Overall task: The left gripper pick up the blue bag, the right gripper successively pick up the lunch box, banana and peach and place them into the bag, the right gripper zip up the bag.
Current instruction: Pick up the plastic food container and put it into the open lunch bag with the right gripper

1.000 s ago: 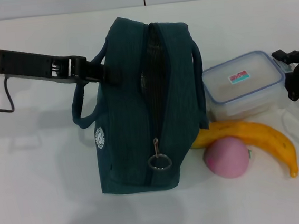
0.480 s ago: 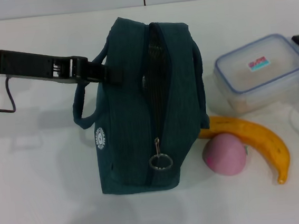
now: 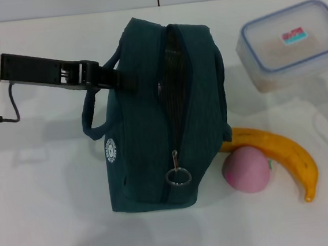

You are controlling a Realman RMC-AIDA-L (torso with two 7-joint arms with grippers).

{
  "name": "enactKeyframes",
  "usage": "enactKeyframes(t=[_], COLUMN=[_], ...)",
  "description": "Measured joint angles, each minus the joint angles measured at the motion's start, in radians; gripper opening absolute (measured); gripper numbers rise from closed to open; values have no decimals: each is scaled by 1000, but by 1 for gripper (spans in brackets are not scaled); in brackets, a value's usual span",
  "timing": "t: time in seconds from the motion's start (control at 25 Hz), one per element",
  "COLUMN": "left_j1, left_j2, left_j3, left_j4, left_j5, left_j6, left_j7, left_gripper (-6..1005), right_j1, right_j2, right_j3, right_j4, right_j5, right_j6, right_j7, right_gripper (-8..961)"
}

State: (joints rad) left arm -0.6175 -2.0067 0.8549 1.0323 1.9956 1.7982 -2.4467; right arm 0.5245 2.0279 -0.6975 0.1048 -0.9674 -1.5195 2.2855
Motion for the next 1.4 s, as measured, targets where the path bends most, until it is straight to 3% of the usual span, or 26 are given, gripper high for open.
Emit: enactKeyframes(t=[0.4, 0.8, 1.2, 1.4], left_j1=[-11, -25, -64, -60], left_j2=[-1, -4, -18, -13], left_j3=[0, 5, 3, 0], left_j4=[-1, -2, -41, -41], left_j5=[0, 5, 9, 8], left_j6=[-1, -17, -42, -61], left_j7=[0, 0, 1, 13], left_gripper=[48, 48, 48, 48], right_j1=[89, 234, 345, 354], right_j2=[0, 0, 0, 0], right_j3=[72, 91, 87, 88], right_j4=[36, 37, 59, 72], right_j5=[-3, -6, -123, -162], right_j6=[-99, -168, 27, 93], right_j7=[1, -3, -62, -101], right_gripper=[98, 98, 97, 97])
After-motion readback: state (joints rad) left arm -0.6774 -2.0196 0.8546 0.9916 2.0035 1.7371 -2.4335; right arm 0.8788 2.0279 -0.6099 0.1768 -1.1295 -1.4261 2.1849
